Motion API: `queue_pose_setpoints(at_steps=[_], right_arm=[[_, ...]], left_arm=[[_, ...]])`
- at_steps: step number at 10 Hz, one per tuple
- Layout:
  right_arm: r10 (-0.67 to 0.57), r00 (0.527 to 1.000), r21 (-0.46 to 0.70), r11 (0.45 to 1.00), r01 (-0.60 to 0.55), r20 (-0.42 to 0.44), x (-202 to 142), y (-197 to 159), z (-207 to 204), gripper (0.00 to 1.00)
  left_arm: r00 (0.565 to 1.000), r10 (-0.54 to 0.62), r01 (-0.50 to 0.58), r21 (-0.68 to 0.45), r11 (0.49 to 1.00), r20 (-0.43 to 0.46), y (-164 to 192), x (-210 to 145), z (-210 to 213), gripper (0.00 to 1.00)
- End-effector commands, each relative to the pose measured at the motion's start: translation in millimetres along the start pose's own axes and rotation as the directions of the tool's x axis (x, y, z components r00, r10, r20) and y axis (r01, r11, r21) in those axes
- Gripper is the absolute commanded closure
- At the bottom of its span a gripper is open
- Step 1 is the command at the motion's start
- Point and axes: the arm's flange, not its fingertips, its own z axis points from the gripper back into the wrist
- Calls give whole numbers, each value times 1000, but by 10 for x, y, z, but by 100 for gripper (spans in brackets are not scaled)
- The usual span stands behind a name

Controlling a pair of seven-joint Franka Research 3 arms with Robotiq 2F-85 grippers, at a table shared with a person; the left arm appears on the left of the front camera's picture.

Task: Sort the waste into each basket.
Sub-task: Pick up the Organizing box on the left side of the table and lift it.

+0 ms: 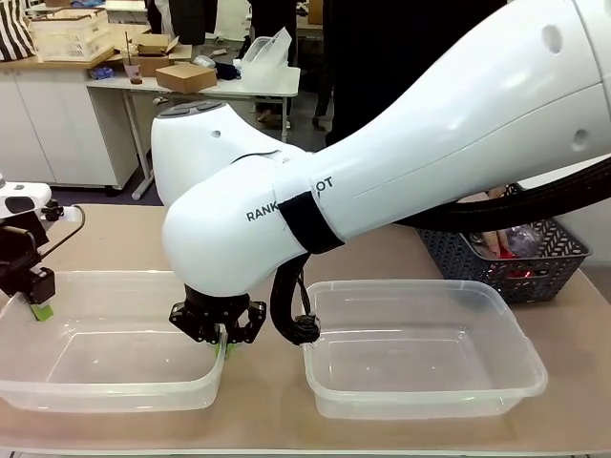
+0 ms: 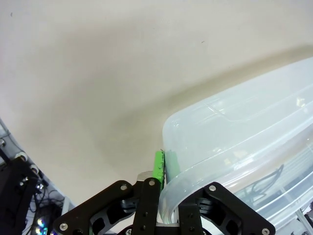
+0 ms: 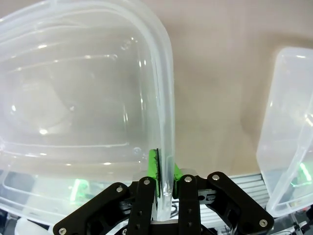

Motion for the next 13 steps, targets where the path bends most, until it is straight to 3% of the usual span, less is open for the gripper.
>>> queue_pose_setpoints(at_steps=[1, 4, 6, 8, 10, 11, 12, 13], right_arm=[[-39, 999, -33, 999, 39, 4, -53, -110, -55, 100], [-41, 999, -42, 998, 40, -9, -62, -183, -7, 100], [-48, 999, -26, 998, 48, -3, -104, -496, 324, 100], [-74, 997, -36, 997, 75, 16, -196, -921, 823, 100], [-30, 1000, -58, 998, 30, -1, -351, -1227, 1200, 100], [-13, 1000, -67, 998, 14, 4, -422, -1327, 1319, 100], [-7, 1000, -81, 997, 9, 23, -479, -1365, 1359, 100], [-39, 999, 26, 999, 39, 14, -478, -938, 1364, 100]], left_arm=[[999, -24, 23, 13, 1000, 24, -153, -408, -263, 100], [999, -28, 28, -11, 1000, 46, -177, -441, -118, 100], [999, -41, 42, -34, 999, 28, -331, -503, 323, 100], [998, -50, 50, 5, 999, 26, -583, -414, 781, 100], [984, -174, 173, 35, 984, 27, -992, -322, 1216, 100], [981, -186, 181, 81, 980, 61, -1177, -274, 1401, 100], [969, -231, 225, 71, 972, 88, -1315, -234, 1538, 100], [990, -120, 118, 29, 993, 76, -1278, -257, 1227, 100]])
